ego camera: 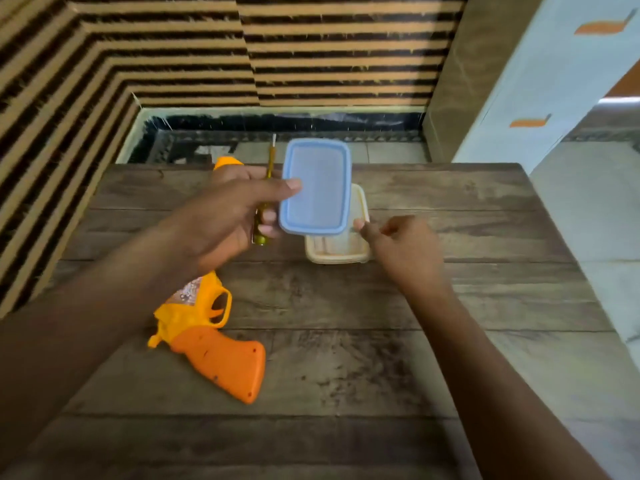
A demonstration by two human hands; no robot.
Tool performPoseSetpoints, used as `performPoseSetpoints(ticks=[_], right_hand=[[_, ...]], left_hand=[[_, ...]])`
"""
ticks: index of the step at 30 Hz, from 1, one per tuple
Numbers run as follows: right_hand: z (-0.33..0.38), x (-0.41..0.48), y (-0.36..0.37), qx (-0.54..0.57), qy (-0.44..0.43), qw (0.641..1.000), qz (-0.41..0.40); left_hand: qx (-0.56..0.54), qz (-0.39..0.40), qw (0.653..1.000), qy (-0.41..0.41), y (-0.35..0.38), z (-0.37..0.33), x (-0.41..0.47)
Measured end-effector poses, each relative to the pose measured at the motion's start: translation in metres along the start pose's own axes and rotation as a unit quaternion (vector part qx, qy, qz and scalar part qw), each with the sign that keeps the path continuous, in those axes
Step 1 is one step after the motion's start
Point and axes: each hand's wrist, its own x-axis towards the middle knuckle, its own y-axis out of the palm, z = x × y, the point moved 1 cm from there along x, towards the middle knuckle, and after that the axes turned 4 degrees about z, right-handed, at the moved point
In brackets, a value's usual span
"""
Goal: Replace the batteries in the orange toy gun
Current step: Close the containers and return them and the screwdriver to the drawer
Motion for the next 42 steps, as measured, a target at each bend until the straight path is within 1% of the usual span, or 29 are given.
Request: performPoseSetpoints(ticks=[4, 6, 10, 13, 16, 18, 19, 22, 25, 27, 32, 35, 38, 42], right_hand=[[0.02, 0.01, 0.0, 0.013, 0.055, 0.996, 0.065], [0.03, 0.013, -0.01, 0.044, 0.081, 0.992, 0.091], [0.053, 0.003, -0.049, 0.109, 0.097, 0.986, 0.083], [0.079, -0.014, -0.088, 0.16, 0.092, 0.981, 0.054], [0.125, -0.037, -0.14, 0.214, 0.102, 0.971, 0.035], [0.152, -0.054, -0.166, 0.25, 0.09, 0.963, 0.035], [0.176, -0.064, -0.192, 0.256, 0.09, 0.962, 0.031], [0.224, -0.094, -0.243, 0.264, 0.081, 0.961, 0.025], [0.259, -0.122, -0.287, 0.26, 0.082, 0.962, -0.002], [0.274, -0.136, -0.308, 0.267, 0.084, 0.96, -0.024], [0.29, -0.155, -0.353, 0.287, 0.09, 0.95, -0.086], [0.285, -0.161, -0.382, 0.292, 0.094, 0.942, -0.137], [0.272, -0.165, -0.417, 0.323, 0.116, 0.921, -0.182], [0.228, -0.174, -0.473, 0.36, 0.135, 0.891, -0.24]], left_hand=[[-0.063, -0.019, 0.996, -0.062, 0.003, -0.016, 0.014], [-0.07, -0.031, 0.993, -0.089, 0.004, -0.031, 0.017], [-0.098, -0.054, 0.986, -0.121, 0.008, -0.078, 0.009], [-0.091, -0.055, 0.985, -0.132, 0.009, -0.115, -0.005], [-0.097, -0.061, 0.981, -0.156, 0.012, -0.175, -0.03], [-0.098, -0.063, 0.98, -0.162, 0.014, -0.203, -0.046], [-0.095, -0.059, 0.979, -0.169, 0.018, -0.234, -0.059], [-0.101, -0.033, 0.98, -0.17, 0.031, -0.295, -0.096], [-0.101, -0.017, 0.981, -0.164, 0.047, -0.347, -0.128], [-0.101, -0.008, 0.981, -0.164, 0.056, -0.369, -0.144], [-0.05, 0.042, 0.984, -0.166, 0.084, -0.403, -0.161], [-0.049, 0.062, 0.983, -0.168, 0.112, -0.42, -0.161], [-0.043, 0.084, 0.982, -0.166, 0.147, -0.436, -0.148], [-0.004, 0.136, 0.977, -0.165, 0.218, -0.447, -0.129]])
